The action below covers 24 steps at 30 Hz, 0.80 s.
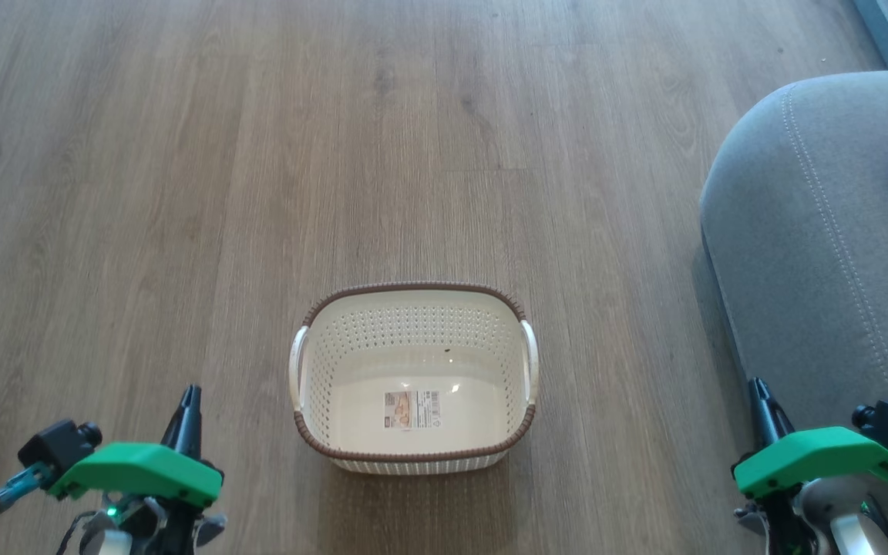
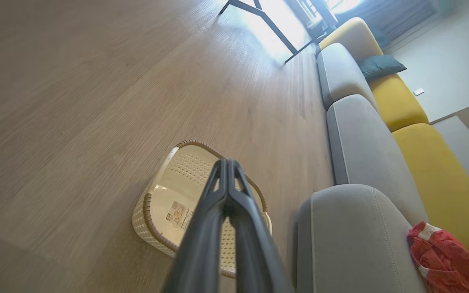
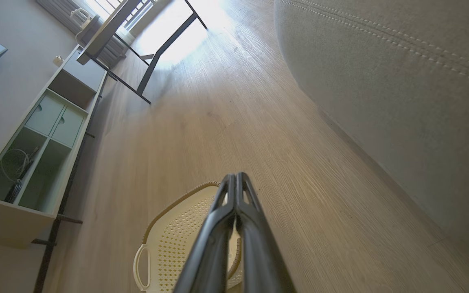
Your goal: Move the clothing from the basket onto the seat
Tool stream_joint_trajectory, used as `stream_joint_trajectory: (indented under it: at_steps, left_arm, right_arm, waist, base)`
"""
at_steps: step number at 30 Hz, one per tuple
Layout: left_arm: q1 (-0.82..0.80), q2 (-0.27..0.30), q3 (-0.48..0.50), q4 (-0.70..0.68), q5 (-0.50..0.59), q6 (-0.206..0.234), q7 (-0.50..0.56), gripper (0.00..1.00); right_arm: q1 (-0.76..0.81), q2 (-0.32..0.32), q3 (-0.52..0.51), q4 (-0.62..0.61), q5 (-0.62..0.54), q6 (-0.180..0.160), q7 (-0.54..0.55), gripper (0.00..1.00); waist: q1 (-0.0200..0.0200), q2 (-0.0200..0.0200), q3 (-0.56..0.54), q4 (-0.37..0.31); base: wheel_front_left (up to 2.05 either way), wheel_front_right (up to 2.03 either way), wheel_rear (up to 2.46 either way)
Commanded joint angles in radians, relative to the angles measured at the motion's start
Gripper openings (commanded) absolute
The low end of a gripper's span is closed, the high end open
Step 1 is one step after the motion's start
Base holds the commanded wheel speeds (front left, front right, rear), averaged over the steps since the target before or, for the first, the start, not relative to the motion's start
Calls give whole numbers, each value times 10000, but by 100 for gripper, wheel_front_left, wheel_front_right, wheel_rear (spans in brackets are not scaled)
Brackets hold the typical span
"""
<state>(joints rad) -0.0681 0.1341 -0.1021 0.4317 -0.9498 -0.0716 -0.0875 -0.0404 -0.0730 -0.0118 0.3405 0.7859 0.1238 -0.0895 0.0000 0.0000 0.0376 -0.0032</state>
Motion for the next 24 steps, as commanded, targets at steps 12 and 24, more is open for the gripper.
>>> stream_joint_trajectory:
  at_steps: [12,24]
  left_arm:
    - [-431,-92,616,-626,-1203,-150,351,0]
    - [-425,-247,937,-882,-2317,-241,695,0]
  right_arm:
    - [-509,-3,-175,-451,1505,37,363,0]
    - [-544,44,-352,-556,2897,44,709,0]
  waist:
    - [0,0,-58,5]
    - [0,0,-117,11]
  base:
    - [0,0,0]
    - [0,0,0]
